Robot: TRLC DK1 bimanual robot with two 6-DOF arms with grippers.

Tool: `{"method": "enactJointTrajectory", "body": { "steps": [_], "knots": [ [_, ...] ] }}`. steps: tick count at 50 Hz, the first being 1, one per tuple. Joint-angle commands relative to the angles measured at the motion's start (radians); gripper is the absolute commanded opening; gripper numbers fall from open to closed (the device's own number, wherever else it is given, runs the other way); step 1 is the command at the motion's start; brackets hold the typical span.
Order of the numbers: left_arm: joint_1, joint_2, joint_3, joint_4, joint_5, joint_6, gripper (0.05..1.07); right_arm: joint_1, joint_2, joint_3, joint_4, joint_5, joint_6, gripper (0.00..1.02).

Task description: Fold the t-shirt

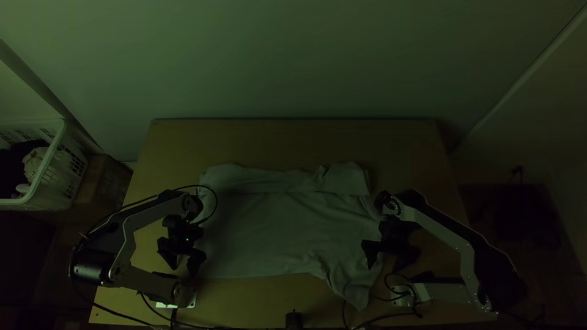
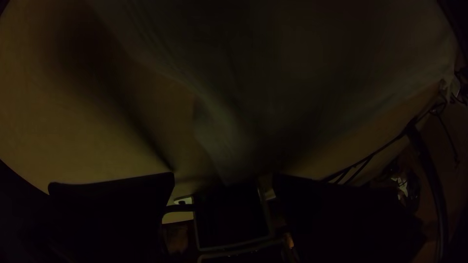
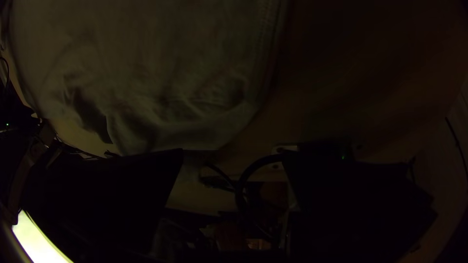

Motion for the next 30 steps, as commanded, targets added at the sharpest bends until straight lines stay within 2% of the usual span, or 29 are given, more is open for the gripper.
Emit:
{"method": "enactJointTrajectory", "body": {
  "steps": [1, 3, 10, 17, 26, 30],
  "knots": [
    [-0.007, 0.029, -0.009, 0.003, -0.003, -0.008, 1.01, 0.011, 0.024, 0.000, -0.001, -0.015, -0.016, 0.93],
    [-0.007, 0.038, -0.008, 0.004, -0.003, -0.010, 0.99, 0.013, 0.032, -0.003, 0.007, -0.015, -0.017, 0.93],
    [-0.017, 0.052, -0.012, 0.027, -0.005, -0.008, 0.72, 0.016, 0.052, -0.008, 0.019, -0.018, -0.022, 0.93],
    [-0.086, 0.015, -0.012, 0.043, 0.001, 0.001, 0.08, 0.019, 0.055, -0.014, 0.036, -0.021, -0.022, 0.92],
    [-0.089, 0.011, -0.003, 0.047, 0.040, 0.012, 0.08, 0.019, 0.073, -0.032, 0.055, -0.023, -0.026, 0.92],
    [-0.072, 0.000, 0.014, 0.046, 0.043, 0.012, 0.08, 0.020, 0.079, -0.040, 0.065, -0.021, -0.028, 0.88]
  ]
}}
